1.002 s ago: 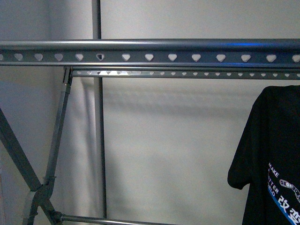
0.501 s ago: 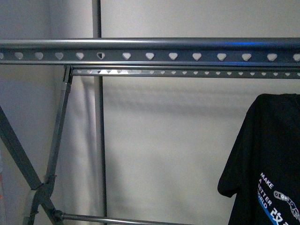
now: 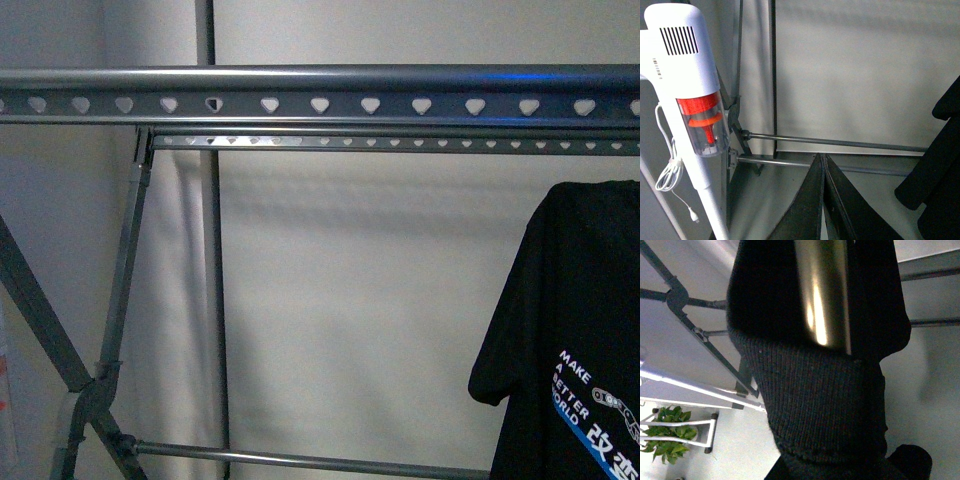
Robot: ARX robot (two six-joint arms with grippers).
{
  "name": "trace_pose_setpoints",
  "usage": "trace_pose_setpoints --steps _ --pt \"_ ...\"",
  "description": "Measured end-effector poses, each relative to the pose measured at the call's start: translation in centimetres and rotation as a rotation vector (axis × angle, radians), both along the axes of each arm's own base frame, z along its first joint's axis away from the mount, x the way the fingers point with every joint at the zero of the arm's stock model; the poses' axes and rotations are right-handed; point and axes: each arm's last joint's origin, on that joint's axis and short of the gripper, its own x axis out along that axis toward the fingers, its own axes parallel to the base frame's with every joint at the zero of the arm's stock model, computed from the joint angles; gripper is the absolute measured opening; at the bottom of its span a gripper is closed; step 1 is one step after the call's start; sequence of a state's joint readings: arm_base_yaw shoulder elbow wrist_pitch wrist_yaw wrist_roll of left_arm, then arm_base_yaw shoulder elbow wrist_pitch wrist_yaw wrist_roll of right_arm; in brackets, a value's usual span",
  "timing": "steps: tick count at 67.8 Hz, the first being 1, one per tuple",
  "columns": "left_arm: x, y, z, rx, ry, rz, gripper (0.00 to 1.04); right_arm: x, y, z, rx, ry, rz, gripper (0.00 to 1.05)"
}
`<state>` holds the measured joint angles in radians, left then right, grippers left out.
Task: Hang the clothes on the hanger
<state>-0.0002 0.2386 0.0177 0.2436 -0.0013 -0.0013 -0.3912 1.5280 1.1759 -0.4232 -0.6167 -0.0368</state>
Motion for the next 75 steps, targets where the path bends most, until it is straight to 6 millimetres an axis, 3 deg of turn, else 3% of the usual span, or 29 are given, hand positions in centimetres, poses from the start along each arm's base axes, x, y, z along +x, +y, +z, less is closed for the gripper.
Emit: trace_pose_setpoints --steps 13,23,37,42,47,56,62,67,75 --pt "-0.4 0.0 -0.1 0.000 0.001 0.000 0.04 2.6 -0.8 4.1 -0.025 -0.013 -0.084 0.07" --pt "-1.5 0.0 -0.3 0.000 0.008 -0.001 0.04 4.9 -1.0 3.4 -0.058 0.044 -0.133 0.07" --pt "-1.5 0.0 -0.4 0.000 0.007 -0.001 0.04 5.9 -0.2 0.7 -0.068 0.075 -0.132 0.07" --pt "-1.5 0.0 -0.4 0.000 0.007 -0.001 0.04 5.5 -0.1 -0.4 -0.058 0.045 -0.137 0.26" --pt "-1.5 0.0 -0.4 0.000 0.007 -0.001 0.04 5.0 0.0 -0.2 -0.049 0.006 -0.134 0.37" --pt "-1.5 0.0 -0.4 0.000 0.007 -0.001 0.04 2.3 0.1 1.5 -0.061 -0.105 -0.145 0.60" --pt "-1.5 0.0 -0.4 0.000 0.007 -0.001 0.04 -1.6 0.0 4.1 -0.148 -0.276 -0.189 0.81" --pt "-1.5 0.0 -0.4 0.000 0.007 -0.001 0.04 -6.1 0.4 5.7 -0.209 -0.444 -0.200 0.99" --pt "-1.5 0.0 -0.4 0.000 0.007 -0.001 0.04 -12.6 1.6 5.9 -0.257 -0.697 -0.223 0.97"
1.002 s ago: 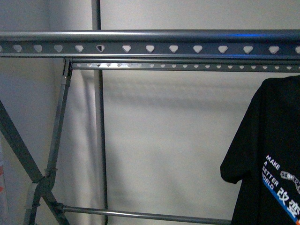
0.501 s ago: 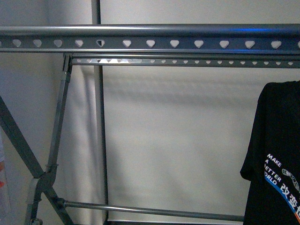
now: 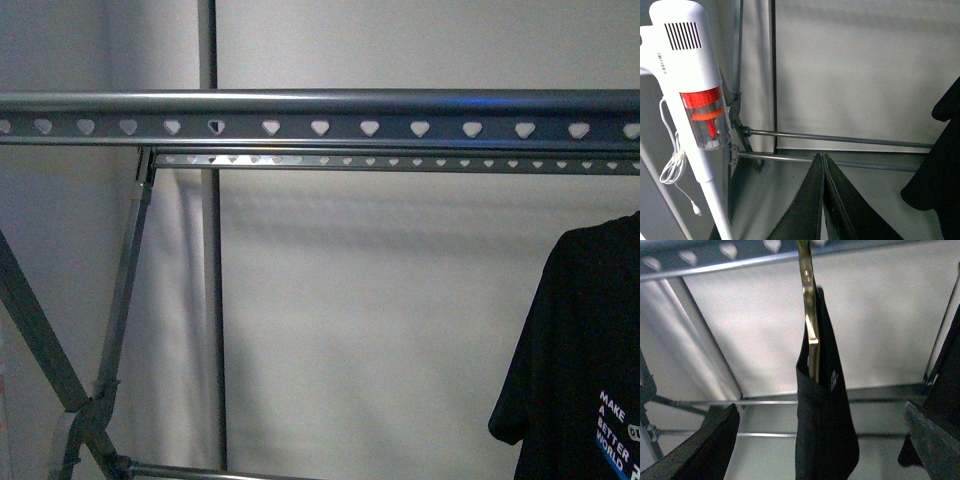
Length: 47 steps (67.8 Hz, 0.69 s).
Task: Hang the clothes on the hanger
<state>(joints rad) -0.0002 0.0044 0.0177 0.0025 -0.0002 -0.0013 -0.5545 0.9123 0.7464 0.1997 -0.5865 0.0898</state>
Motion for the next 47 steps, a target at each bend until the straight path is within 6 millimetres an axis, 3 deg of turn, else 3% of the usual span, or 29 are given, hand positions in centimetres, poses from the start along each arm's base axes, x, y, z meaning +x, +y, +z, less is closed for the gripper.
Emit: trace_pose_setpoints --steps 5,9,15,19,34,38,43,47 --pt "0.0 0.0 0.0 0.000 0.000 0.000 0.04 -3.2 1.2 -1.3 -0.024 -0.119 -0.014 0.97" --pt "0.0 0.0 0.0 0.000 0.000 0.000 0.04 -6.1 2.7 -3.3 -0.036 -0.066 -0.033 0.85" --pt "0.0 0.0 0.0 0.000 0.000 0.000 0.19 -8.0 4.6 -7.9 -0.027 0.033 -0.058 0.67" --pt "0.0 0.0 0.0 0.000 0.000 0.000 0.33 -8.2 5.5 -9.7 -0.044 0.038 -0.055 0.55" --pt "0.0 0.0 0.0 0.000 0.000 0.000 0.71 -8.3 7.0 -11.9 -0.067 0.028 -0.053 0.19" --pt "0.0 0.0 0.0 0.000 0.000 0.000 0.87 -8.2 7.5 -12.7 -0.068 0.030 -0.047 0.03" --pt "0.0 0.0 0.0 0.000 0.000 0.000 1.00 -8.2 7.8 -13.4 -0.070 0.034 -0.043 0.02" --pt "0.0 0.0 0.0 0.000 0.000 0.000 0.98 -8.2 8.0 -13.7 -0.070 0.031 -0.043 0.02"
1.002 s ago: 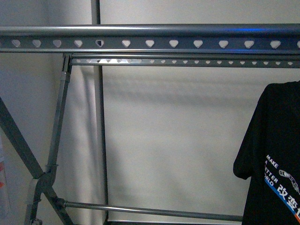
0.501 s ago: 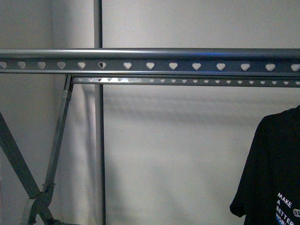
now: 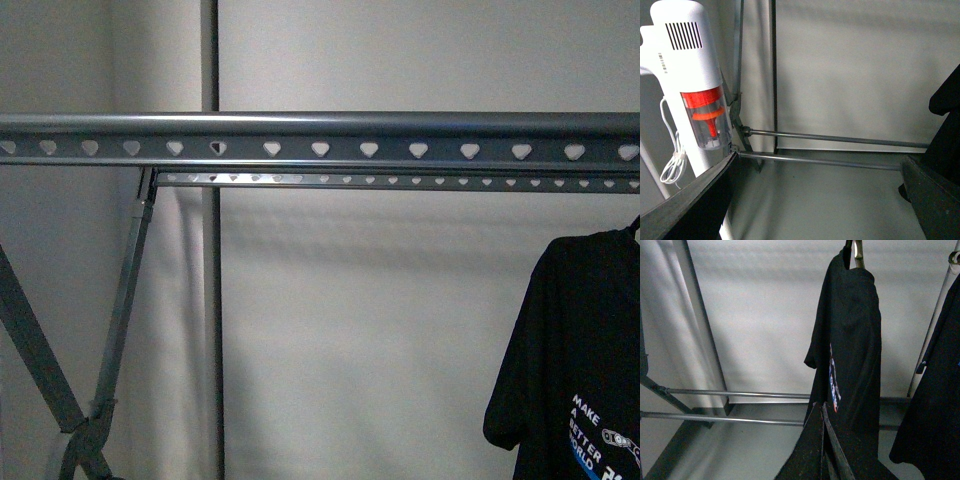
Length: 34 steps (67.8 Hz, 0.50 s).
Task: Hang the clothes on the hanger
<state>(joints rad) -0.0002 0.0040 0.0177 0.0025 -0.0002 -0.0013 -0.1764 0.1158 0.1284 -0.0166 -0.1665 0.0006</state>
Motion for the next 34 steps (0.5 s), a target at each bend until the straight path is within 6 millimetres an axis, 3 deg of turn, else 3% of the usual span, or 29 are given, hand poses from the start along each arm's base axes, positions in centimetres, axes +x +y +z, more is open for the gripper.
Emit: trace_pose_setpoints --steps 11,34 --pt "0.0 0.0 0.0 0.000 0.000 0.001 0.98 0.0 1.2 -0.9 -0.002 0.000 0.012 0.02" --pt "0.0 0.0 0.0 0.000 0.000 0.000 0.98 0.0 1.2 -1.9 -0.001 -0.001 0.009 0.02"
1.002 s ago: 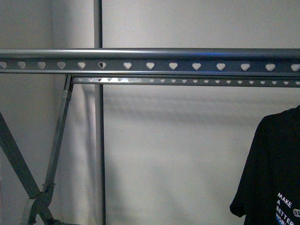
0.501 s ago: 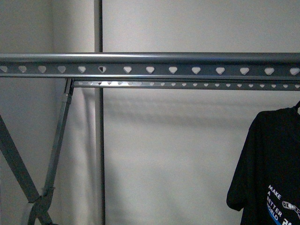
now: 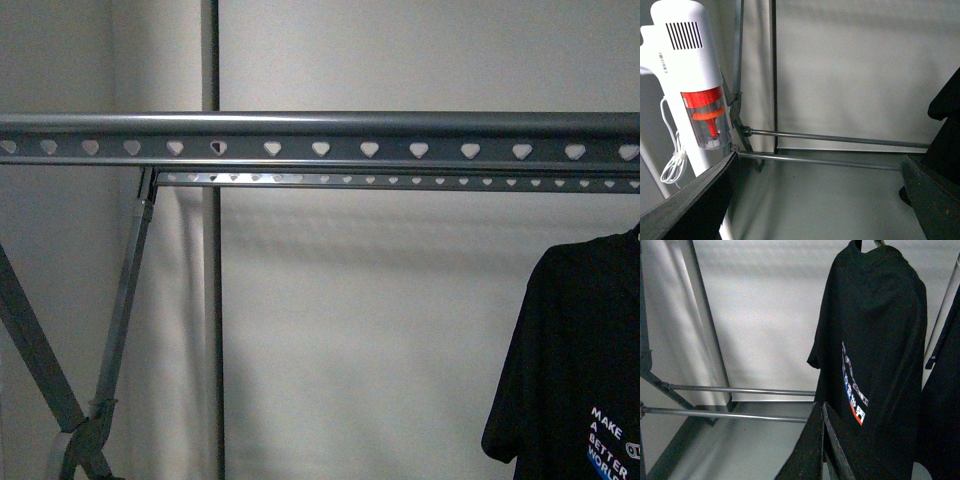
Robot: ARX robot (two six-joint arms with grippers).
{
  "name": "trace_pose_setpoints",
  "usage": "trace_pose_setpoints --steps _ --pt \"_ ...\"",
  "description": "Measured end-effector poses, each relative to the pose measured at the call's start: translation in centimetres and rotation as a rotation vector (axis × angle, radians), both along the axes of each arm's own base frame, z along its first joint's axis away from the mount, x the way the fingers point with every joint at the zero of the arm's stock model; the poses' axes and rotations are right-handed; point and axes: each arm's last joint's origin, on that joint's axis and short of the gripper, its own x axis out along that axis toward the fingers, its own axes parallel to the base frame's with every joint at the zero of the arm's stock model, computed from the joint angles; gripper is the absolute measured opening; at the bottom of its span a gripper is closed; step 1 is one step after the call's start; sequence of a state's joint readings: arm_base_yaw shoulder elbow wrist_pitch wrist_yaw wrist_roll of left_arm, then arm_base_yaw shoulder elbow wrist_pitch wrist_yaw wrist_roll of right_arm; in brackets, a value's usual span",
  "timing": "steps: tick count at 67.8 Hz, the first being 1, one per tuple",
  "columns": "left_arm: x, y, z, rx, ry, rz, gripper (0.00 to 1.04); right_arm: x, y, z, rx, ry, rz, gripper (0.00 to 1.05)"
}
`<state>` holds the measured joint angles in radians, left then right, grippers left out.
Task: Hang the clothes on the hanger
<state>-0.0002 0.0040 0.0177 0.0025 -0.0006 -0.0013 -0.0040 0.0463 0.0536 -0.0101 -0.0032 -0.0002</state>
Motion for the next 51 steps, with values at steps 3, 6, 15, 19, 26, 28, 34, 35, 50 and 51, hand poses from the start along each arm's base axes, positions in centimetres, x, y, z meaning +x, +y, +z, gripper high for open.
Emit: trace_pose_setpoints --steps 3,6,15,19,26,28,34,35,50,51 --pt "0.0 0.0 0.0 0.000 0.000 0.000 0.98 0.0 0.0 -0.1 0.000 0.000 0.000 0.02" --pt "0.0 0.0 0.0 0.000 0.000 0.000 0.98 0.0 0.0 -0.6 0.000 -0.008 -0.001 0.02" --pt "0.0 0.0 0.0 0.000 0.000 0.000 0.98 0.0 0.0 -1.3 0.000 0.001 -0.001 0.02" --pt "0.0 0.0 0.0 0.000 0.000 0.000 0.98 0.0 0.0 -1.2 0.000 -0.001 0.000 0.02" --pt "0.0 0.0 0.0 0.000 0.000 0.000 0.98 0.0 0.0 -1.2 0.000 -0.001 0.000 0.02" --pt "0.0 0.0 0.0 0.000 0.000 0.000 0.98 0.0 0.0 -1.2 0.000 -0.001 -0.001 0.02" --pt "0.0 0.0 0.0 0.000 0.000 0.000 0.98 0.0 0.0 -1.2 -0.001 -0.001 0.000 0.08" --pt "0.0 0.0 0.0 0.000 0.000 0.000 0.98 0.0 0.0 -1.2 -0.001 -0.001 0.000 0.09" --pt "0.0 0.0 0.0 0.000 0.000 0.000 0.98 0.0 0.0 -1.2 -0.001 -0.001 0.000 0.51" --pt "0.0 0.0 0.0 0.000 0.000 0.000 0.98 0.0 0.0 -1.2 -0.001 -0.001 0.000 0.55"
